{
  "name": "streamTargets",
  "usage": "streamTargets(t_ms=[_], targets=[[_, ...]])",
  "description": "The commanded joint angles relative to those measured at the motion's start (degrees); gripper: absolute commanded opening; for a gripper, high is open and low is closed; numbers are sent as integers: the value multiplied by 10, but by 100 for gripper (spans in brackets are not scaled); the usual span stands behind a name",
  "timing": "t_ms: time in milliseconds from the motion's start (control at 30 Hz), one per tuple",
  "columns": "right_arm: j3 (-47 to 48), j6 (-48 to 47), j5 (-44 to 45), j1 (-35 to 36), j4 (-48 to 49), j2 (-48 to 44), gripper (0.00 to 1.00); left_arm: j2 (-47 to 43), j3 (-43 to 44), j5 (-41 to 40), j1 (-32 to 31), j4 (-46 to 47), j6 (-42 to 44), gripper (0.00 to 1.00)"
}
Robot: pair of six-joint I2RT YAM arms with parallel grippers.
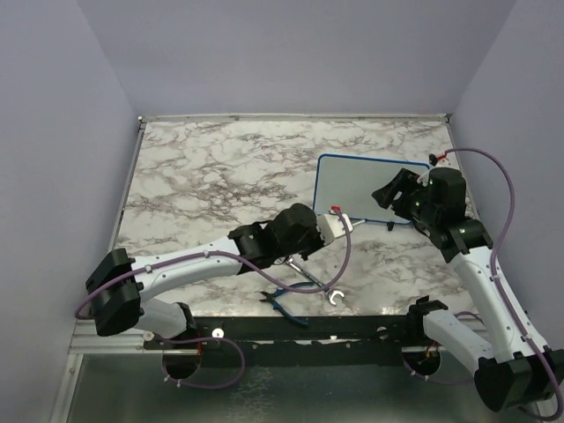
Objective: Write a sentence on the whiteboard
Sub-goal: Open the whiteboard marker at the center of the board.
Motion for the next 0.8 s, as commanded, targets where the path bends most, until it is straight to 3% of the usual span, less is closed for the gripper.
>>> streamTargets(t_ms=[0,400,567,767], targets=[[38,-69,-262,-22,20,25,69,-50,-15,74,27,-59,38,0],[-18,-62,-553,-43,55,53,77,-123,-31,131,29,-65,29,0],[-9,-101,-581,-43,0,75,77,-132,-31,150,29,-64,27,0],[-30,-98,-620,-36,5,87,65,-131,-30,152,29,-64,26,0]])
